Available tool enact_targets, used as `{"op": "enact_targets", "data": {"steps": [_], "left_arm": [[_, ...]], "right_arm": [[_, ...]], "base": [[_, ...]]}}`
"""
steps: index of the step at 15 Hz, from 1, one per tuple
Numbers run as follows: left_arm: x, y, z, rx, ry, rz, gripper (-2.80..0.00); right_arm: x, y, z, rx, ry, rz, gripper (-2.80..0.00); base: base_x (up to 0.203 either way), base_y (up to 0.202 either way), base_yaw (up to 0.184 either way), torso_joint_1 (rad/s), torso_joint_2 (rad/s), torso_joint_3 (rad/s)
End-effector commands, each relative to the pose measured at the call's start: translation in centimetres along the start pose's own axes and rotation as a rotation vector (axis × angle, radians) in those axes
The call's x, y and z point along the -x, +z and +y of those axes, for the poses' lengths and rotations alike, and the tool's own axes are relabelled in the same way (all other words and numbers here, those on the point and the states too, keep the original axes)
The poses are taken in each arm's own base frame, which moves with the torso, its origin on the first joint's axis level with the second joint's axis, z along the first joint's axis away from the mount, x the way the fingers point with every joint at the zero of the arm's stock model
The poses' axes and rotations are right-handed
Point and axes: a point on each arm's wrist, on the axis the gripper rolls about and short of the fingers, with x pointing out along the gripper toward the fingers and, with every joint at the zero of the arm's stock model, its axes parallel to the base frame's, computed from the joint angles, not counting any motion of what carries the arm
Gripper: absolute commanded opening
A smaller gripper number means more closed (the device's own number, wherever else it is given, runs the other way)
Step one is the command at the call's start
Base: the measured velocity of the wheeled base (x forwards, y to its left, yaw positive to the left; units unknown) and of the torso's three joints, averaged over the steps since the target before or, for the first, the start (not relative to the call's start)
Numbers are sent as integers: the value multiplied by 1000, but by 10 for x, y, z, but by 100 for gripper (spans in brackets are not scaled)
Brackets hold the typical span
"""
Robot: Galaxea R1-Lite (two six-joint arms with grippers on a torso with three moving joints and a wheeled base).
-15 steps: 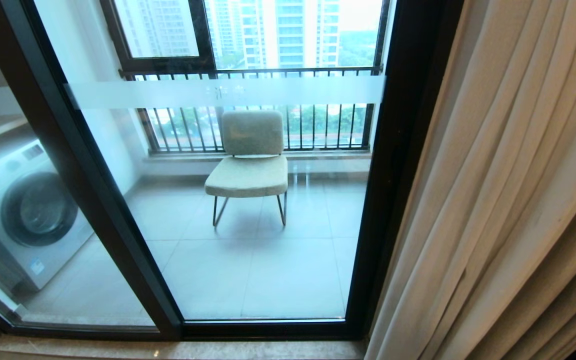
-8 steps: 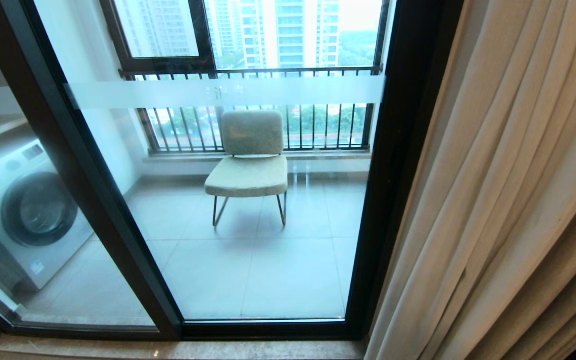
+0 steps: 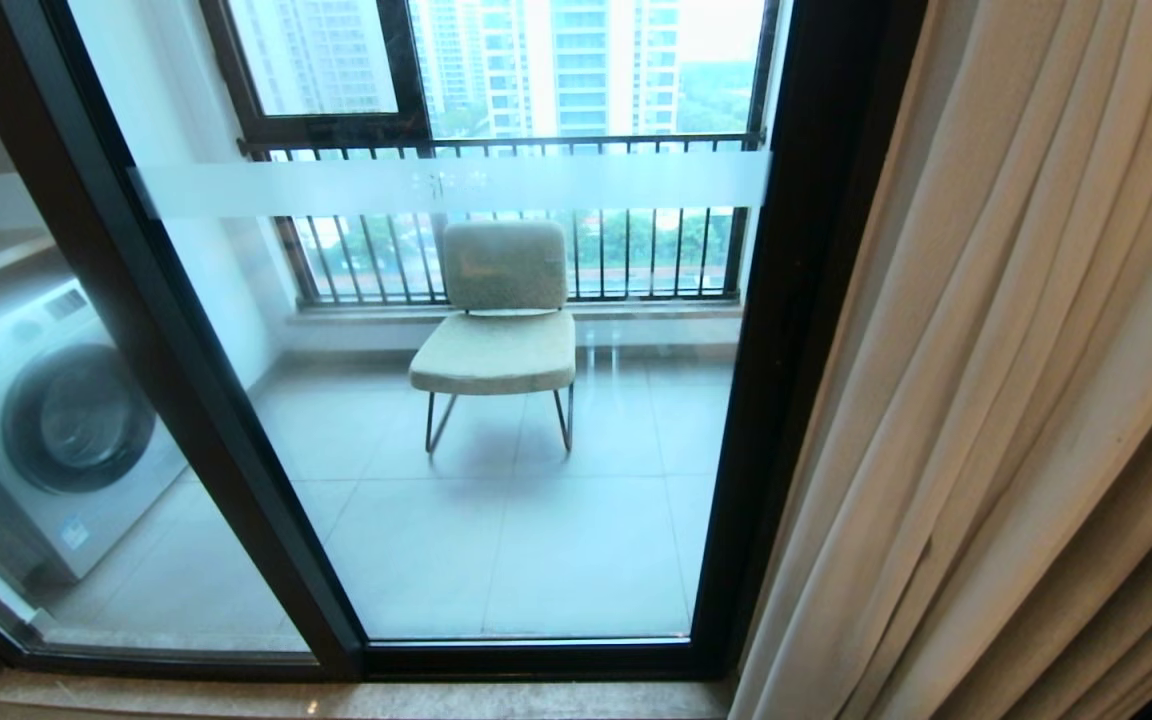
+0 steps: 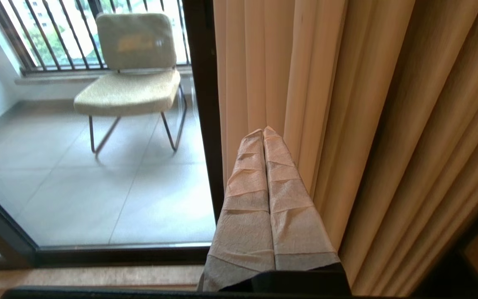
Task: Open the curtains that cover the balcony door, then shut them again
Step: Close the inner curtains on both sides
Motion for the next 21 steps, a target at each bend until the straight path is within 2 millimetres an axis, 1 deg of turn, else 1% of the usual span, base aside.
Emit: {"op": "enact_targets", "data": {"steps": [1, 3, 4, 5, 7, 12, 16, 18, 21], "left_arm": [[0, 0, 0, 0, -1, -1, -280], [0, 0, 0, 0, -1, -1, -280], [0, 0, 0, 0, 0, -1, -280], [0, 0, 0, 0, -1, -1, -280], [0, 0, 0, 0, -1, -1, -280], [0, 0, 0, 0, -2, -1, -280], [0, 0, 0, 0, 0, -1, -280], [0, 0, 0, 0, 0, -1, -280], [0, 0, 0, 0, 0, -1, -280]], "right_arm": [[-19, 23, 1, -1, -11, 41, -280], [-36, 49, 2, -2, -33, 4, -280], [-43, 62, 2, -1, -44, -19, 0], [-49, 76, 2, 0, -56, -42, 0], [-58, 96, 2, -18, -65, -73, 0], [-72, 135, 2, -40, -60, -135, 0], [-90, 173, 3, -38, -59, -194, 0], [-104, 188, 2, -38, -60, -203, 0], [-136, 202, 1, -38, -59, -227, 0]], "base": [[0, 0, 0, 0, 0, 0], [0, 0, 0, 0, 0, 0], [0, 0, 0, 0, 0, 0], [0, 0, 0, 0, 0, 0], [0, 0, 0, 0, 0, 0], [0, 0, 0, 0, 0, 0], [0, 0, 0, 0, 0, 0], [0, 0, 0, 0, 0, 0], [0, 0, 0, 0, 0, 0]]}}
